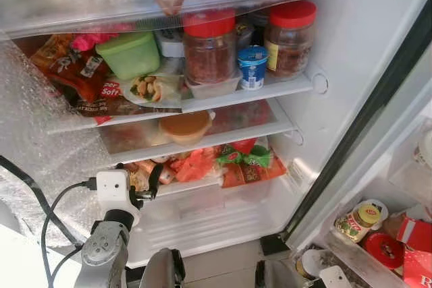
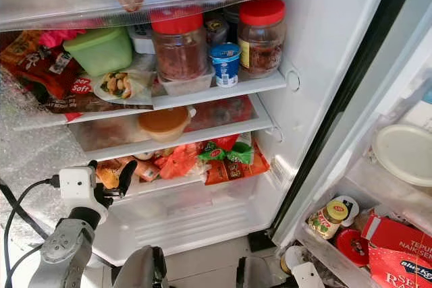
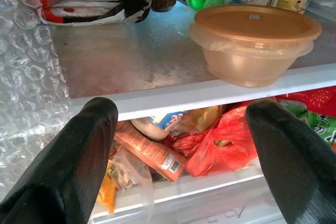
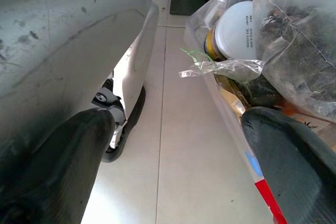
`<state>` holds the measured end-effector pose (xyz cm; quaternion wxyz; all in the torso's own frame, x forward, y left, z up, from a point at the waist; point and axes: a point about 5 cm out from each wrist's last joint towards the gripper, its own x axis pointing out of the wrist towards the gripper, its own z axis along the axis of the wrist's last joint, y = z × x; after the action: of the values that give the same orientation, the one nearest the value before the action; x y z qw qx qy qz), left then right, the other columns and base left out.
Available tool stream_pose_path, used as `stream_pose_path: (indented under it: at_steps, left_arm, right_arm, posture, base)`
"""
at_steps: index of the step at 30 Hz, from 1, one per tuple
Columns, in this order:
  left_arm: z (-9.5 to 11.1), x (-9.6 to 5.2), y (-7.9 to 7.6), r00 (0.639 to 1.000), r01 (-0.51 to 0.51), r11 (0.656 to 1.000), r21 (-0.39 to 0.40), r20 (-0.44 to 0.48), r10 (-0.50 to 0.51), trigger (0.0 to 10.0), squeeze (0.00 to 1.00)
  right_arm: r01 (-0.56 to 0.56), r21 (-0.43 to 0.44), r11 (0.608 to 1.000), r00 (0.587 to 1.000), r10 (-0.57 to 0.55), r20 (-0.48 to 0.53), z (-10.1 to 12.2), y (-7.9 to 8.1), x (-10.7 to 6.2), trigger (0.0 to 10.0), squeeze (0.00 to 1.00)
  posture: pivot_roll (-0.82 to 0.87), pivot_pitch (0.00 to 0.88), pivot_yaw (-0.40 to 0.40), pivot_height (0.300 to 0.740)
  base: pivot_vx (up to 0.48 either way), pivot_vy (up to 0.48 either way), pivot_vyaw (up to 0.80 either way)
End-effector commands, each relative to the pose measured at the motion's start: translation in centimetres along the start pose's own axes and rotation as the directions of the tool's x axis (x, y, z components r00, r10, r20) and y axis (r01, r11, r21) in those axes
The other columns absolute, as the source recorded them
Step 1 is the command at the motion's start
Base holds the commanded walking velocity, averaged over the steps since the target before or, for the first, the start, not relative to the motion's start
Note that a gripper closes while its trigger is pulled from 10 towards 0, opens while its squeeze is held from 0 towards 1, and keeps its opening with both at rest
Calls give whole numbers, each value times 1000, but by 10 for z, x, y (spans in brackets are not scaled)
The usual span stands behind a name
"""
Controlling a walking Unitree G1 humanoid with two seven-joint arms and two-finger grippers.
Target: Restocking fridge
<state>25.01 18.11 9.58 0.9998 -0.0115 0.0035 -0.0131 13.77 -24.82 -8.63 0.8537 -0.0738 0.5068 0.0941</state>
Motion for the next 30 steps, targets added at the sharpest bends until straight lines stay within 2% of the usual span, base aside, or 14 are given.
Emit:
stream_pose_path:
  at_steps: [1, 11, 30]
  left_arm:
    - [-2, 1, 0, 1000, 5, 1000, 23, -6, -5, 10000, 0]
    - [-2, 1, 2, 1000, -6, 1000, 19, -7, 6, 10000, 0]
    - [-3, 1, 3, 1000, -8, 1000, 21, -15, 8, 10000, 0]
  right_arm:
    - [-40, -9, 999, 999, 40, 22, 4, 10, 3, 10000, 0]
    - [-40, -10, 999, 999, 40, 21, 4, 10, 3, 10000, 0]
    - [-38, -3, 999, 999, 38, 23, 4, 10, 3, 10000, 0]
  posture:
    - [-60, 55, 53, 624]
    - [-58, 58, 52, 624]
    - [-62, 68, 55, 624]
  base:
    - [0, 0, 0]
    - [0, 0, 0]
    - [-257, 0, 0]
